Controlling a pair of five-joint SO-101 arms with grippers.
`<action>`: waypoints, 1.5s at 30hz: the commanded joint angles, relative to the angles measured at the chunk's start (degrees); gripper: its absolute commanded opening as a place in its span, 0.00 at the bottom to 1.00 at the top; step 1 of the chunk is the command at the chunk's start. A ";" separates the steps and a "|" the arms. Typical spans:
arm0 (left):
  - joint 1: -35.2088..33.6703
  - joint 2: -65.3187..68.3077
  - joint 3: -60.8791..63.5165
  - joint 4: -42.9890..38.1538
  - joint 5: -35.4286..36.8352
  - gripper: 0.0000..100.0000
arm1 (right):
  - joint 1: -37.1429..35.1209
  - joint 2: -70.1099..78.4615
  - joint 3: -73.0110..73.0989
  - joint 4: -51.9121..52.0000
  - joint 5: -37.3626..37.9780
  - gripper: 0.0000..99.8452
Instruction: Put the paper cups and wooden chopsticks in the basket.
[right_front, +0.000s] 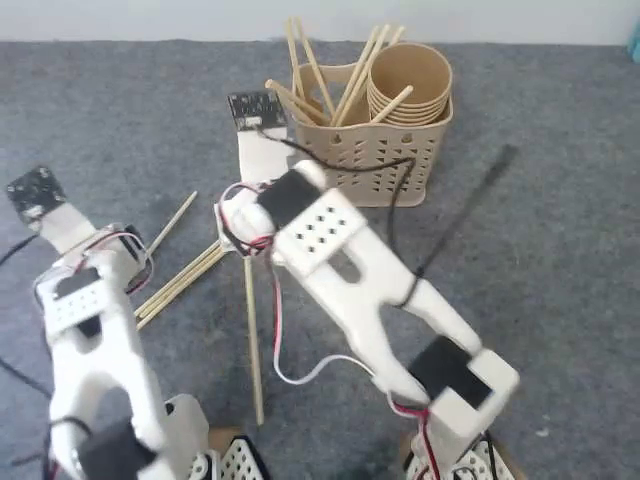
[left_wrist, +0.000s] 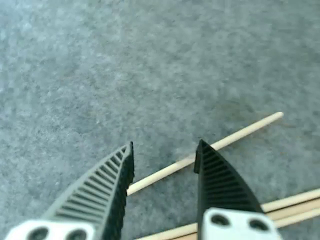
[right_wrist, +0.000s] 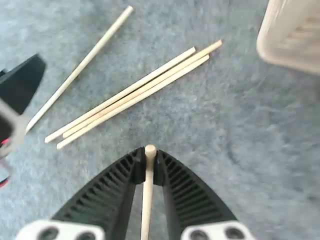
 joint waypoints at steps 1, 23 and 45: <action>2.02 -5.89 1.27 -2.11 -0.79 0.19 | 2.33 -10.77 -2.20 2.59 6.51 0.01; 11.08 12.04 -10.07 4.13 -14.15 0.19 | 18.15 -44.53 -2.29 0.57 21.45 0.01; 13.36 45.10 -49.71 18.46 -32.09 0.19 | 21.76 -66.51 5.63 12.88 24.97 0.01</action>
